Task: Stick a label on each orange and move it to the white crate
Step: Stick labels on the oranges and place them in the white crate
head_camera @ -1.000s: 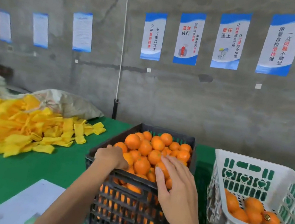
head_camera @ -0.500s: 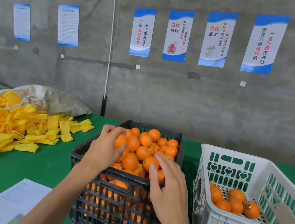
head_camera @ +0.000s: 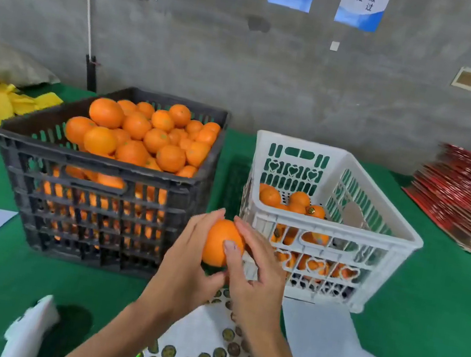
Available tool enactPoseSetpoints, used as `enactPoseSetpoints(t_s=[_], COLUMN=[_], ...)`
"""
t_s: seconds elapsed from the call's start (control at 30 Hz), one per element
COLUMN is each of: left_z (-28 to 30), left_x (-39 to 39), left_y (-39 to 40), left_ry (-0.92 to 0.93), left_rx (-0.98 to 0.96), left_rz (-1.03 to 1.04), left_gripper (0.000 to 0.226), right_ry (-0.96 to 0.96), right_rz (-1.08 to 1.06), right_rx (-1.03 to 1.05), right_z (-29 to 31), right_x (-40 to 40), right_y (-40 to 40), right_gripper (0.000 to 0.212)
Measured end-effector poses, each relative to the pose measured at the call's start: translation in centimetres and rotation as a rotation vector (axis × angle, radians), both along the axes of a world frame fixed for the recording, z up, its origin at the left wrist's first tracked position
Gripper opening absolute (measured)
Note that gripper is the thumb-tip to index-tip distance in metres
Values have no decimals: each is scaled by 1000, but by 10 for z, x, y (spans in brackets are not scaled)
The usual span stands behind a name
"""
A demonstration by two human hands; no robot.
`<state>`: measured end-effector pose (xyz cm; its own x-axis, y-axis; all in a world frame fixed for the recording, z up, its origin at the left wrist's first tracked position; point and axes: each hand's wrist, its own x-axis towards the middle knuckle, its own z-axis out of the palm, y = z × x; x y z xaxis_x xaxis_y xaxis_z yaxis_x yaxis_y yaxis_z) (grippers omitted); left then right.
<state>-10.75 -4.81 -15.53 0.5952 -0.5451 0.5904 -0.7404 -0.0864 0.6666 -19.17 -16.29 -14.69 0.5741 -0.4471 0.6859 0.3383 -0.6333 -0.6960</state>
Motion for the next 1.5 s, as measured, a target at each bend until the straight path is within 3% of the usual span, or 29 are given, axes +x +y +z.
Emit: enactPoseSetpoints(t_s=[0.17, 0.27, 0.37, 0.43, 0.5, 0.73, 0.87, 1.0, 1.27, 1.4, 1.5], left_z=[-69, -83, -87, -89, -91, -93, -93, -96, -96, -96, -98], left_x=[-14, -16, -18, -20, -22, -24, -22, -21, -21, -21, -21], left_y=[-11, -10, -9, -6, -3, 0, -1, -1, 0, -1, -1], left_ry=[391, 565, 676, 710, 716, 741, 758, 757, 739, 748, 758], left_rx=[300, 238, 111, 52, 23, -13, -28, -38, -39, -32, -26], left_rz=[8, 27, 37, 28, 14, -4, 0, -1, -19, -30, -40], left_gripper=[81, 71, 56, 50, 50, 54, 55, 57, 56, 54, 56], right_ry=[400, 600, 785, 834, 812, 635, 666, 719, 642, 650, 534], right_rz=[46, 89, 104, 85, 68, -1, -7, 63, 36, 18, -32], right_rx=[55, -167, -294, -349, -340, -16, -73, -145, -102, 75, 317], right_z=[-77, -107, -117, -120, -120, -120, -118, -118, -120, -116, -102], right_x=[-31, -34, -33, -33, -33, -25, -25, -30, -28, -25, -24], right_y=[-55, -70, -69, -67, -64, -59, -65, -68, -67, -63, -54], right_gripper=[26, 27, 60, 70, 62, 8, 10, 40, 14, 14, 15])
